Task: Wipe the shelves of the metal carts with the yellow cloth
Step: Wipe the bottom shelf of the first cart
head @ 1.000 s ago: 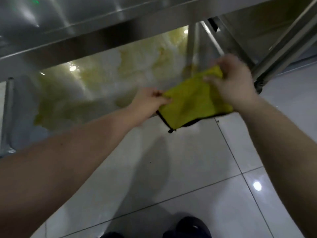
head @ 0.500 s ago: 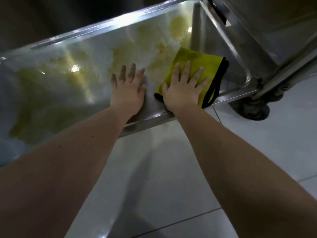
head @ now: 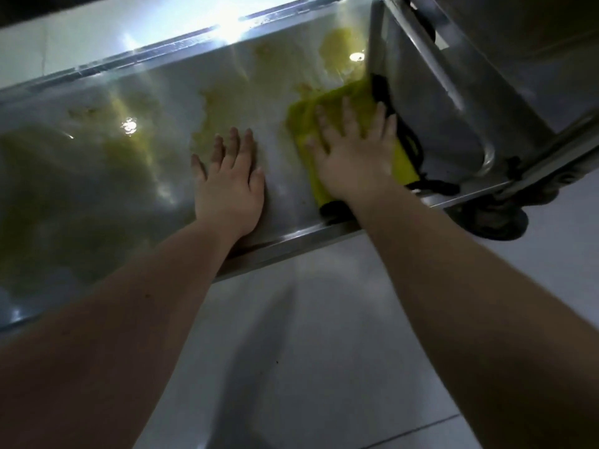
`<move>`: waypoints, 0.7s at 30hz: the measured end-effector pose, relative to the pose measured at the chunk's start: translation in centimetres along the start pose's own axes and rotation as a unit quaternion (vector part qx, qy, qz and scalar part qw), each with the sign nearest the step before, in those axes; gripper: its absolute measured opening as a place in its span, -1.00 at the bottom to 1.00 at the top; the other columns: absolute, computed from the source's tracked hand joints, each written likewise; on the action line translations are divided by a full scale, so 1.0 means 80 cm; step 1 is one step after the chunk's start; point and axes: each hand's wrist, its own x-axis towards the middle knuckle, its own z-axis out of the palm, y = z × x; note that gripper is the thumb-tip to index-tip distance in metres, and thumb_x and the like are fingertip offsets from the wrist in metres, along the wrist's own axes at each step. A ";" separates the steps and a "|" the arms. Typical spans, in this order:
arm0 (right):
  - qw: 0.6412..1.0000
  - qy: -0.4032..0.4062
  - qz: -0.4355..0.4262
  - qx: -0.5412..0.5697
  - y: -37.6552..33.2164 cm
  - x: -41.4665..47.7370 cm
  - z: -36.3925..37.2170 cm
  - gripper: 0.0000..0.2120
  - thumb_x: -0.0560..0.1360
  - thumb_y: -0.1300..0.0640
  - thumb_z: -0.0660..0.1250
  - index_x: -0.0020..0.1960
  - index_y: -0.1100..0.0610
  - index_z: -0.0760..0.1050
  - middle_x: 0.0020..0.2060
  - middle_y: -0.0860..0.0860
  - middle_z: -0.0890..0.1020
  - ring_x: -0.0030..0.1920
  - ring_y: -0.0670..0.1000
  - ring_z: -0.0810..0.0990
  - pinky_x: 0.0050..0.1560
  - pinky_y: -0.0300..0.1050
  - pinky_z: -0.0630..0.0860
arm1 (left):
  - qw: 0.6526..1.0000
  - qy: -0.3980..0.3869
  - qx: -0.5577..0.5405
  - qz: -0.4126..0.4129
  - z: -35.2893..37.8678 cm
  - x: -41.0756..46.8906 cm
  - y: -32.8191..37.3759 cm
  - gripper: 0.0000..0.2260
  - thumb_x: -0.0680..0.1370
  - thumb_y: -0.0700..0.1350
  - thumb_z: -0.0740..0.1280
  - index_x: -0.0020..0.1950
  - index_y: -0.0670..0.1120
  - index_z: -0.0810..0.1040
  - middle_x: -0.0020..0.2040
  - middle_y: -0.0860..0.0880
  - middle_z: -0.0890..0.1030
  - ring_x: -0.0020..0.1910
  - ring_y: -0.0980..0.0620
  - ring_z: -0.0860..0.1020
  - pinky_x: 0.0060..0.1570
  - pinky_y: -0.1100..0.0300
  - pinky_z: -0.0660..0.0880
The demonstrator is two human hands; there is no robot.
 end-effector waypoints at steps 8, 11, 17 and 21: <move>0.987 0.016 -0.157 -0.037 0.022 0.032 0.011 -0.32 0.47 -0.41 -0.32 0.55 -0.28 -0.08 0.59 -0.08 0.04 0.58 0.19 -0.08 0.52 0.25 -0.15 | 0.995 -0.023 0.000 -0.097 0.001 0.004 -0.001 -0.48 0.67 0.10 -0.10 0.62 0.03 -0.11 0.62 -0.01 -0.11 0.58 -0.10 -0.15 0.47 -0.30 -0.14; 0.999 0.024 -0.025 -0.033 0.104 0.068 -0.010 -0.35 0.53 -0.39 -0.26 0.57 -0.21 -0.03 0.59 -0.02 0.04 0.56 0.25 -0.05 0.52 0.26 -0.16 | 0.995 -0.034 0.000 -0.095 0.000 0.005 0.000 -0.49 0.67 0.12 -0.10 0.61 0.07 -0.09 0.62 0.02 -0.10 0.58 -0.11 -0.13 0.47 -0.29 -0.15; 0.993 0.010 0.116 0.016 0.042 0.063 -0.016 -0.41 0.59 -0.30 -0.17 0.59 -0.18 -0.08 0.60 -0.05 -0.06 0.55 0.30 -0.17 0.47 0.33 -0.25 | 0.995 -0.039 0.005 -0.095 -0.001 0.006 0.003 -0.49 0.67 0.09 -0.10 0.61 0.07 -0.10 0.62 0.02 -0.09 0.58 -0.13 -0.14 0.46 -0.31 -0.17; 0.994 -0.004 -0.104 0.023 -0.089 0.014 0.012 -0.47 0.62 -0.26 -0.19 0.57 -0.24 -0.10 0.59 -0.12 -0.10 0.55 0.26 -0.22 0.46 0.32 -0.29 | 0.994 -0.045 0.016 -0.098 -0.004 0.004 0.001 -0.50 0.67 0.02 -0.10 0.61 -0.01 -0.07 0.62 0.03 -0.09 0.58 -0.11 -0.13 0.47 -0.29 -0.16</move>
